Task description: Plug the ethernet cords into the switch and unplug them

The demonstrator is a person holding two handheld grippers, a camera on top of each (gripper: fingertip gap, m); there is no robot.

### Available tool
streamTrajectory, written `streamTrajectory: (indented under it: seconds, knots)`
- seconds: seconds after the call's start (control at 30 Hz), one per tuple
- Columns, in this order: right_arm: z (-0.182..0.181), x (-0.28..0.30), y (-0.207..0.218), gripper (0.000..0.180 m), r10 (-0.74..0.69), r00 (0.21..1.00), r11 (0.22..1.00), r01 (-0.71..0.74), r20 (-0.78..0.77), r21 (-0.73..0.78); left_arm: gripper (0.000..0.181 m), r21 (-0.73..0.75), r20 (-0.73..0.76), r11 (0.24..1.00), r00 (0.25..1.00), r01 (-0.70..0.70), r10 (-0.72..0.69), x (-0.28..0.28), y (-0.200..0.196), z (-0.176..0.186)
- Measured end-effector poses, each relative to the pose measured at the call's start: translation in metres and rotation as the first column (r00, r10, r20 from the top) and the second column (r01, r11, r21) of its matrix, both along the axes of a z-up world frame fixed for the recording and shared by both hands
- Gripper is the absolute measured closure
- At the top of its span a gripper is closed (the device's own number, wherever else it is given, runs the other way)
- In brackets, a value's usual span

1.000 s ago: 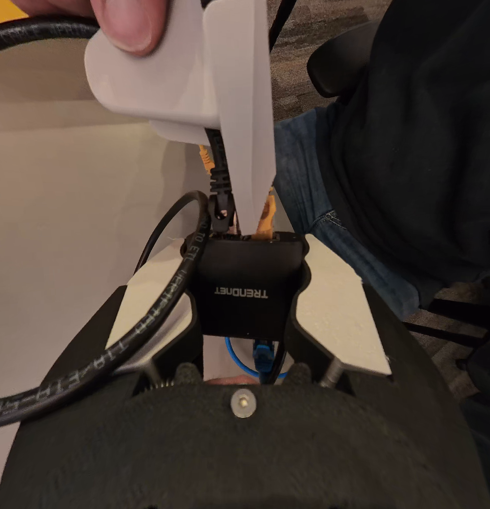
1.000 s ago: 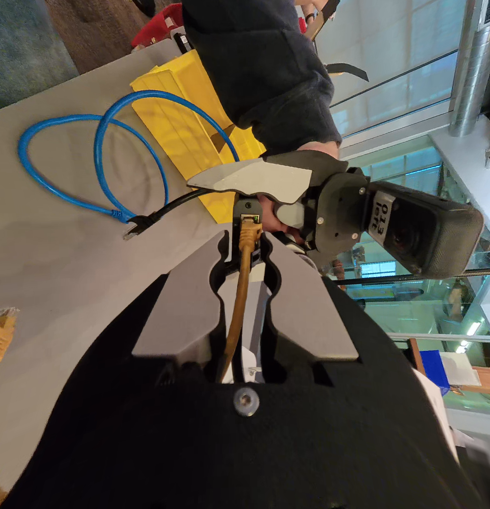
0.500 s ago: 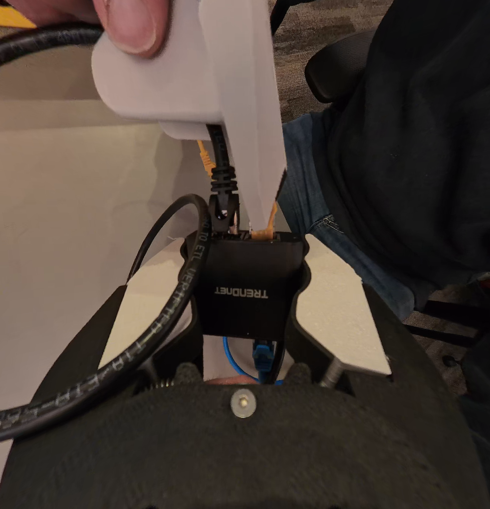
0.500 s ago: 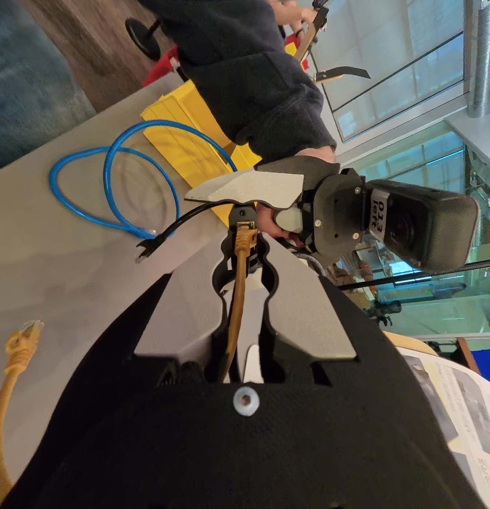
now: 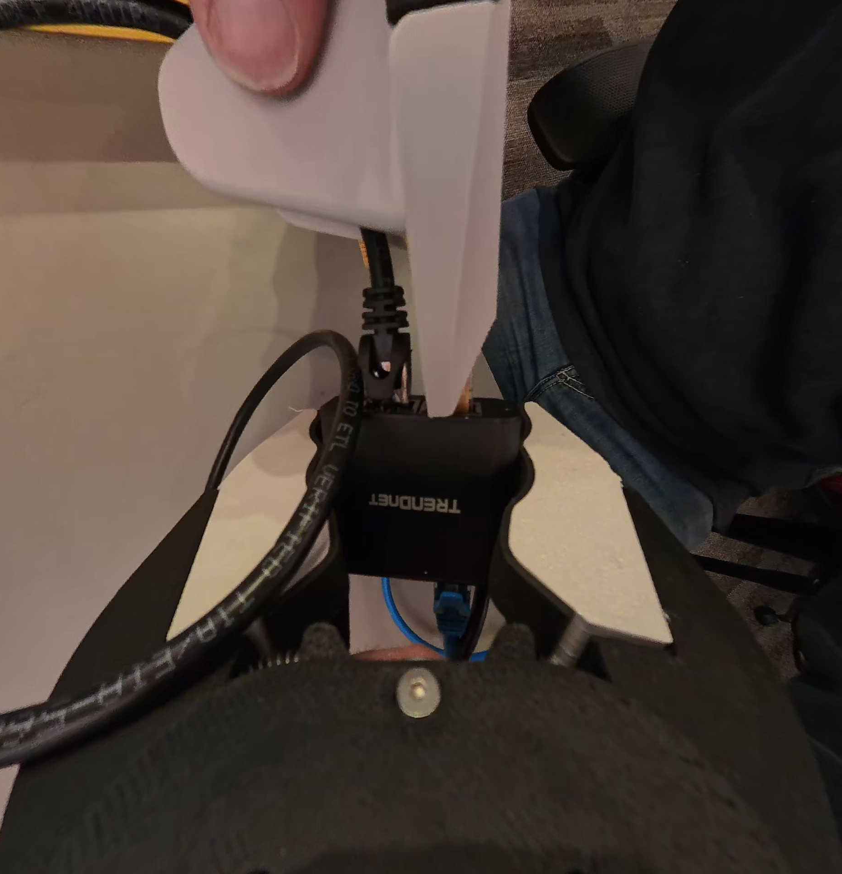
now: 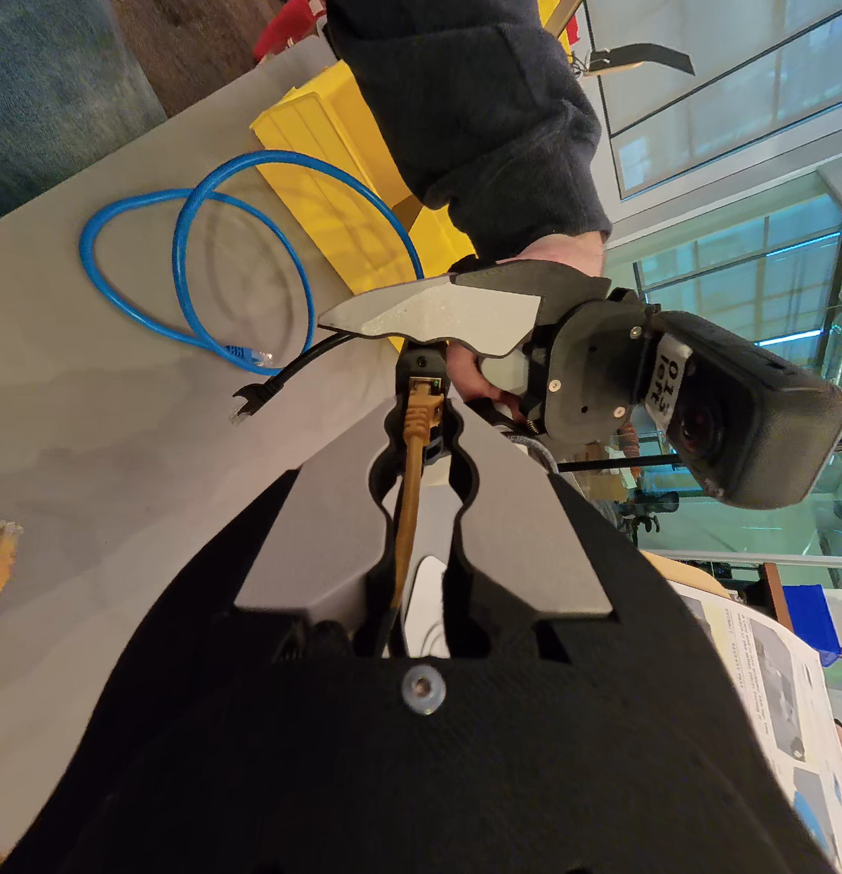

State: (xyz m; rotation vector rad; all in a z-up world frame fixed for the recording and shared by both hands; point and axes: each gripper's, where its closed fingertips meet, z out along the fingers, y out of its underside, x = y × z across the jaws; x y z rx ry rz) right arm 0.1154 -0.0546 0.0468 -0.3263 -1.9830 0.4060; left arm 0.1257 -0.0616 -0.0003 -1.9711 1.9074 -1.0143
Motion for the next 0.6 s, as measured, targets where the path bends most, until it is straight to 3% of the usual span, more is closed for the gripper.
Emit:
streamTrajectory:
  seconds: [0.6]
  knots:
    - [-0.0019,0.0051,0.0014,0.167,0.008,1.000,1.000,-0.008,0.000,-0.009,0.106,-0.030,0.006,1.000,1.000,0.006,-0.006,0.0041,0.0011,-0.0034]
